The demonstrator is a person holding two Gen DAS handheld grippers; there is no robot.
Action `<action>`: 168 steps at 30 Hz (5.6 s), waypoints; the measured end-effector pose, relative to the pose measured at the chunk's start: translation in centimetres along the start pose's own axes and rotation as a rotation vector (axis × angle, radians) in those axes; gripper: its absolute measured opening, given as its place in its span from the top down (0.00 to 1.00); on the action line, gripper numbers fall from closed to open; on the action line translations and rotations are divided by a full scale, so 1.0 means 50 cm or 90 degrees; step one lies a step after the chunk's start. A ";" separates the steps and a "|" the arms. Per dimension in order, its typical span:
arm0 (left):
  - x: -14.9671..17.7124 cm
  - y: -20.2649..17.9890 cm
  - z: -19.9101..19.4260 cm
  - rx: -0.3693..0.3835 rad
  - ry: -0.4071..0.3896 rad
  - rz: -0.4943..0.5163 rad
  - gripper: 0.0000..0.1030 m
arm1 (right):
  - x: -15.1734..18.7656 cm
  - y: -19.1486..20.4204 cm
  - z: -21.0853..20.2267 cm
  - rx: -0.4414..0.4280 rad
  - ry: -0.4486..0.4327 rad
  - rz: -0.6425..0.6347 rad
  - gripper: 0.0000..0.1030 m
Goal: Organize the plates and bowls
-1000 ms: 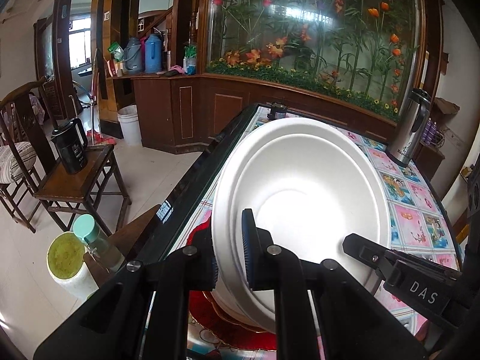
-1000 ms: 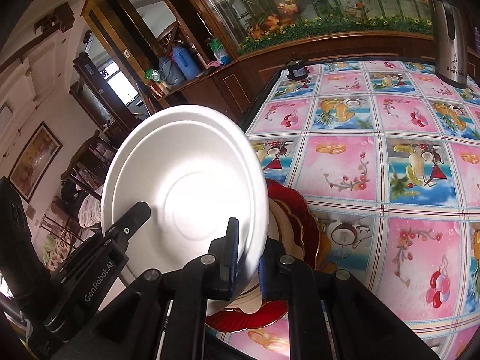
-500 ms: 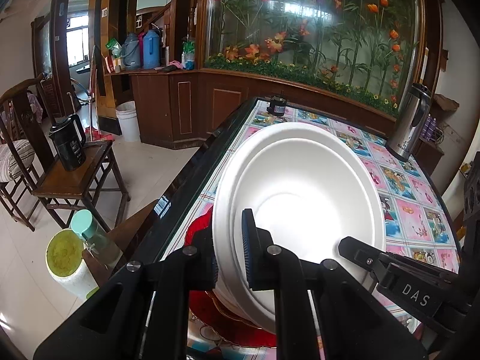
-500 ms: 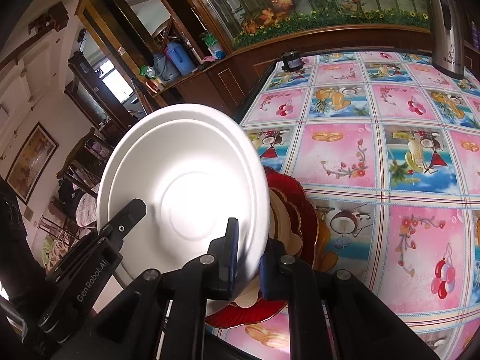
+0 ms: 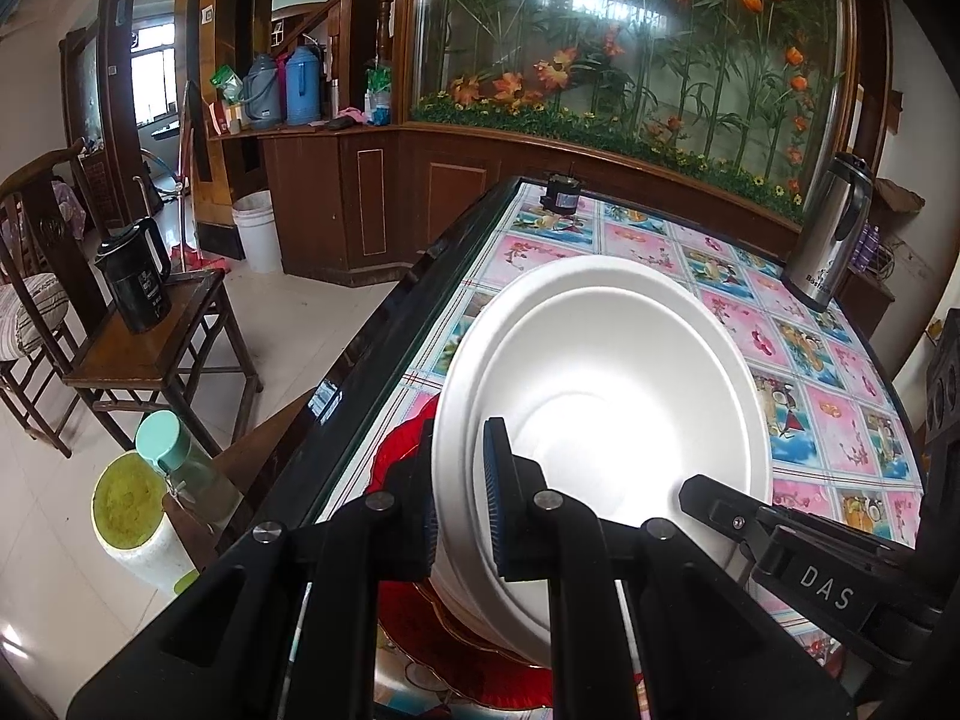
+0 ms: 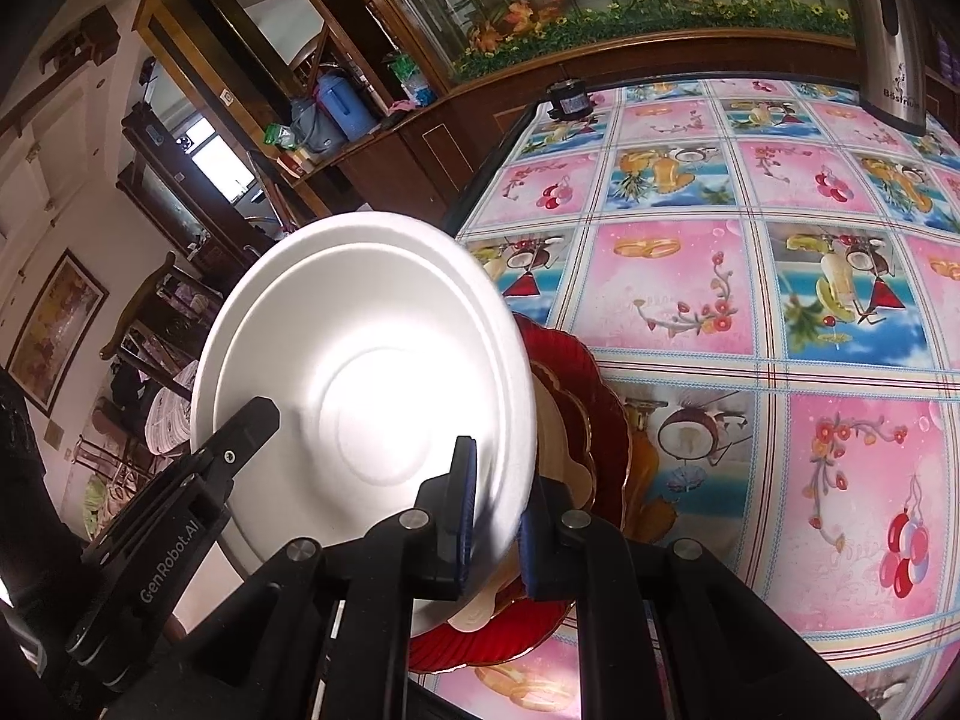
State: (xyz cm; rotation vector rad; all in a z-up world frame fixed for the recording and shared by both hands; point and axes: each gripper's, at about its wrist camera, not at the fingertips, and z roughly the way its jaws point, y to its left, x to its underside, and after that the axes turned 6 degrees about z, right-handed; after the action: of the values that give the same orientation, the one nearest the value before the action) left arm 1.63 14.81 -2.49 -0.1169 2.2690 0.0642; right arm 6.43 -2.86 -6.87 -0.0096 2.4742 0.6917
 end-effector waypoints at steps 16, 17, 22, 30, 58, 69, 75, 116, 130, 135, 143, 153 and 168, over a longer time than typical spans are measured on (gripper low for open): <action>-0.021 0.022 -0.020 -0.062 -0.064 0.032 0.52 | -0.003 0.019 -0.012 0.094 -0.097 -0.076 0.68; -0.021 0.025 -0.026 -0.064 -0.070 0.029 0.52 | -0.002 0.023 -0.021 0.103 -0.113 -0.086 0.68; -0.022 0.015 -0.056 -0.054 -0.092 0.029 0.52 | 0.000 0.039 -0.058 0.142 -0.172 -0.129 0.67; -0.027 -0.048 -0.102 -0.030 -0.117 0.061 0.51 | 0.003 0.047 -0.127 0.174 -0.243 -0.158 0.65; -0.041 -0.219 -0.130 -0.004 -0.120 0.143 0.48 | -0.015 -0.065 -0.237 0.184 -0.301 -0.099 0.63; -0.053 -0.383 -0.074 0.064 -0.095 0.170 0.24 | -0.064 -0.220 -0.275 0.274 -0.314 -0.045 0.49; -0.052 -0.502 0.026 0.087 -0.051 0.188 0.23 | -0.106 -0.333 -0.296 0.339 -0.327 -0.009 0.33; -0.016 -0.491 0.329 0.058 0.147 0.112 0.00 | -0.146 -0.566 -0.068 0.405 -0.090 0.082 0.00; -0.016 -0.491 0.329 0.058 0.148 0.112 0.00 | -0.145 -0.566 -0.069 0.404 -0.089 0.081 0.00; -0.016 -0.491 0.330 0.058 0.148 0.112 0.00 | -0.145 -0.566 -0.069 0.404 -0.089 0.082 0.00; -0.015 -0.486 0.330 0.053 0.149 0.105 0.00 | -0.145 -0.566 -0.068 0.404 -0.089 0.082 0.00; -0.011 -0.480 0.325 0.050 0.150 0.103 0.00 | -0.146 -0.566 -0.068 0.404 -0.089 0.082 0.00; -0.011 -0.481 0.325 0.050 0.150 0.103 0.00 | -0.146 -0.566 -0.068 0.405 -0.089 0.082 0.00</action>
State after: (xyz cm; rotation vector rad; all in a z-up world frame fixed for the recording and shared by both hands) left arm 16.88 -7.68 -12.71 0.1065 2.5093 0.0488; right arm 15.11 -30.03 -14.11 0.4240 2.4638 -0.0683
